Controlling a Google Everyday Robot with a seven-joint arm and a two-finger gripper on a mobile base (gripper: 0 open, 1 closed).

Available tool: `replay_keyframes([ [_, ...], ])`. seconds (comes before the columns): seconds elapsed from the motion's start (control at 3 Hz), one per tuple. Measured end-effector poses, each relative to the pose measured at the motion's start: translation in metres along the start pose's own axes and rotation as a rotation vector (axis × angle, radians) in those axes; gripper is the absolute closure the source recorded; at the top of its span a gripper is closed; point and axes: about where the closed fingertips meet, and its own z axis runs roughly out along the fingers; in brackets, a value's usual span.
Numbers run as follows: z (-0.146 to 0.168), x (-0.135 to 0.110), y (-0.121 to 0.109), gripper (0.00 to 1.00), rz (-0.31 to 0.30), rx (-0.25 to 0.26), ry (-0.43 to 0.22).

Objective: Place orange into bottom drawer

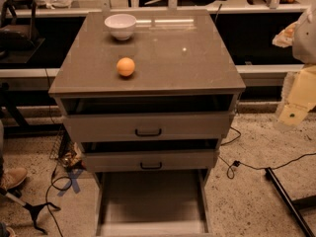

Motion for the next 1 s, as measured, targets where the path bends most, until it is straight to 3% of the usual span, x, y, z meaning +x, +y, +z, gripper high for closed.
replay_keyframes([
  [0.33,0.000,0.000,0.000,0.00,0.000,0.000,0.000],
  [0.67,0.006,-0.015,-0.011,0.00,0.047,0.000,-0.088],
  [1.0,0.026,-0.069,-0.042,0.00,0.125,-0.025,-0.280],
])
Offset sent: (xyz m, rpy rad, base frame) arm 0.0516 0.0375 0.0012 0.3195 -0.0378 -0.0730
